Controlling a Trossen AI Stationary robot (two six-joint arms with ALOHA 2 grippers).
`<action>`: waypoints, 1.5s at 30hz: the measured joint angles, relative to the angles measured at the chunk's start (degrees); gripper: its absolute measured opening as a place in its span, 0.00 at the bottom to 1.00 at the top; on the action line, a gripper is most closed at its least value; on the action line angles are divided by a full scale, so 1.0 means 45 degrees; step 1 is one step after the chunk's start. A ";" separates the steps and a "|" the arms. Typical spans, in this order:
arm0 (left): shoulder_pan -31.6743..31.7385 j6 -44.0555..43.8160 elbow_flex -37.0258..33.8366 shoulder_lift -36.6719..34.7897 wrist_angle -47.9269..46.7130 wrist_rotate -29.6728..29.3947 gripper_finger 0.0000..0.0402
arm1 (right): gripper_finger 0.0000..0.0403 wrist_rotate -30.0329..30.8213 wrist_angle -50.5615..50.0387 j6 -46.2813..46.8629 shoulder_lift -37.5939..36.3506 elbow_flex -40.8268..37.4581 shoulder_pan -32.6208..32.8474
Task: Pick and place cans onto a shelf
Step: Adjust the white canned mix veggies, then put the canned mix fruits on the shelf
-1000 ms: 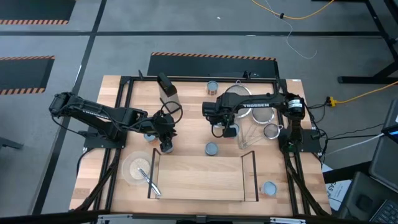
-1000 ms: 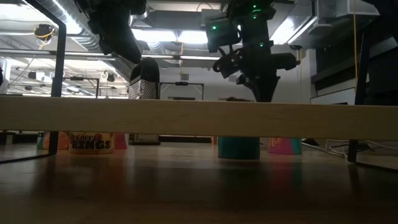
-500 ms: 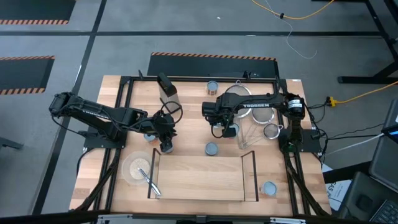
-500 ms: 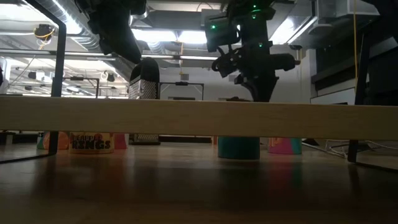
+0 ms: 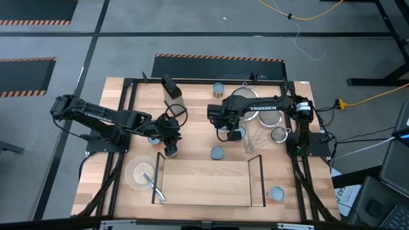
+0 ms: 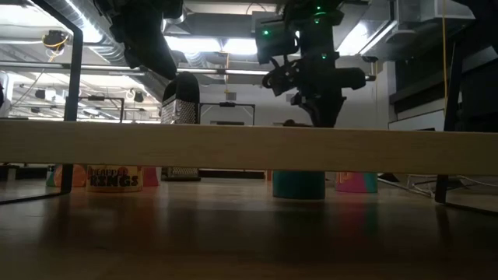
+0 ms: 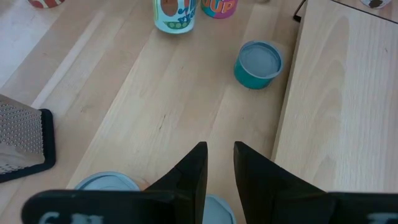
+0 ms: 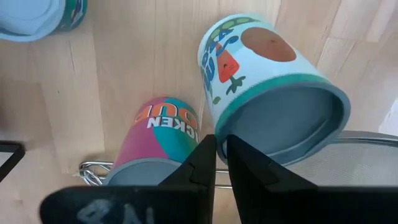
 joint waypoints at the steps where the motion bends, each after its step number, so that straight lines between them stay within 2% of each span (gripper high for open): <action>1: 0.0000 0.0000 0.0000 0.0000 0.0000 0.0000 0.18 | 0.11 -0.0005 0.0032 0.0000 0.0000 0.0000 0.0000; 5: 0.0000 0.0000 0.0000 0.0000 0.0000 0.0000 0.18 | 0.13 -0.0074 0.0142 0.0000 0.0000 0.0000 0.0000; 13: -0.0002 0.0000 0.0002 0.0000 0.0000 0.0000 0.18 | 0.24 -0.0345 0.0230 0.0031 0.0000 0.0000 -0.0001; 22: 0.0000 0.0000 0.0000 0.0000 0.0000 0.0000 0.18 | 0.25 -0.0335 0.0041 0.0098 -0.0005 0.0052 -0.0005; 27: 0.0000 -0.0010 0.0000 0.0000 -0.0005 0.0005 0.18 | 0.25 -0.0330 -0.0923 0.0384 -0.0015 0.1007 -0.0005; 31: 0.0000 -0.0015 0.0000 0.0000 -0.0300 0.0002 0.18 | 0.25 -0.0326 -0.0877 0.0386 -0.0024 0.2067 -0.0004; 35: 0.0000 -0.0110 0.0000 -0.0053 -0.1167 0.0003 0.18 | 0.25 -0.0324 0.0489 0.0384 -0.0034 0.2698 0.0000; 40: 0.0000 -0.0654 0.0005 -0.0156 -0.2581 -0.0027 0.18 | 0.25 -0.0327 0.3292 0.0384 -0.0034 0.2744 -0.0003; 45: 0.0001 -0.1193 0.0010 -0.0205 -0.4207 -0.0943 0.18 | 0.25 -0.0487 0.5273 0.0426 0.0049 0.2740 -0.0005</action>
